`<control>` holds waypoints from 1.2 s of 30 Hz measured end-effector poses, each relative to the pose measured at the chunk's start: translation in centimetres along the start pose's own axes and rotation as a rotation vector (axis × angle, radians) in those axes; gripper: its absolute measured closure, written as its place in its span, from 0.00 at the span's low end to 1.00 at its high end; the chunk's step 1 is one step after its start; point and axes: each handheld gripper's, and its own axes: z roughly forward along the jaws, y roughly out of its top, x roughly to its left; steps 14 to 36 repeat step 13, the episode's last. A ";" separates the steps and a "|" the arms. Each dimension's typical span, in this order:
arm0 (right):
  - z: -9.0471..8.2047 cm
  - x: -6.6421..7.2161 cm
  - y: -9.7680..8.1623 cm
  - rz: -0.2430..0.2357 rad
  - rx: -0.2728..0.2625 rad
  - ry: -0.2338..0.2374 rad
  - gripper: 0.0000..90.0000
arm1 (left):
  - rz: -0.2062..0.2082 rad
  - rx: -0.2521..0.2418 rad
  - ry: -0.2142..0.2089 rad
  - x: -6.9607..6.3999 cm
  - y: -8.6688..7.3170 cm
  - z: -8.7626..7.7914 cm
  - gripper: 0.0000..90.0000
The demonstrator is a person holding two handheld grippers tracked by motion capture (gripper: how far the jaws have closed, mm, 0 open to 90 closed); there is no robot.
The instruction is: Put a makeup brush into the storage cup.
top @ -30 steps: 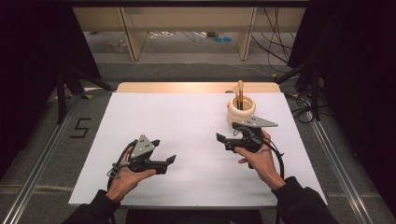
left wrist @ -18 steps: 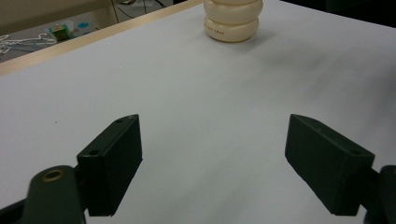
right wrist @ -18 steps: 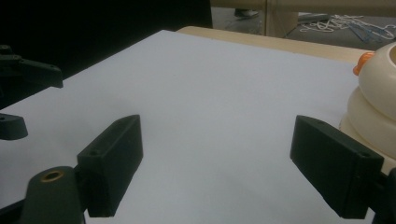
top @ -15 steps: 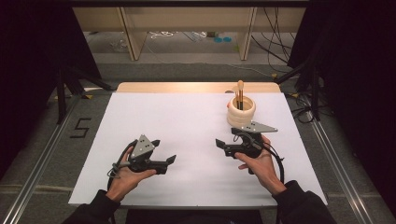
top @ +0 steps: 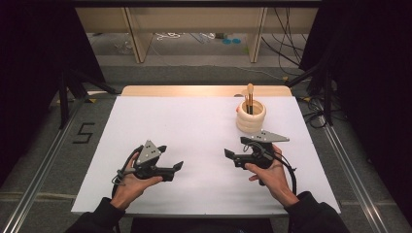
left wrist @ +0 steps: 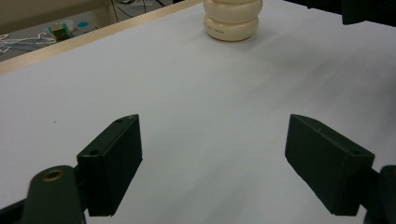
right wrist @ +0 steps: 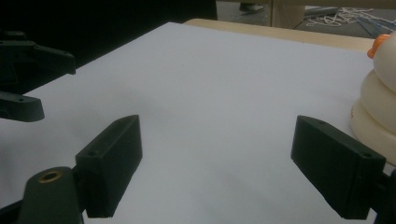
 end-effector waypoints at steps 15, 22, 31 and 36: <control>0.2 -0.1 -0.1 -0.002 0.004 -0.003 0.19 | 0.001 0.000 0.000 0.0 0.0 0.0 0.21; 0.2 -0.1 -0.1 -0.002 0.004 -0.003 0.19 | 0.001 0.000 0.000 0.0 0.0 0.0 0.21; 0.2 -0.1 -0.1 -0.002 0.004 -0.003 0.19 | 0.001 0.000 0.000 0.0 0.0 0.0 0.21; 0.2 -0.1 -0.1 -0.002 0.004 -0.003 0.19 | 0.001 0.000 0.000 0.0 0.0 0.0 0.21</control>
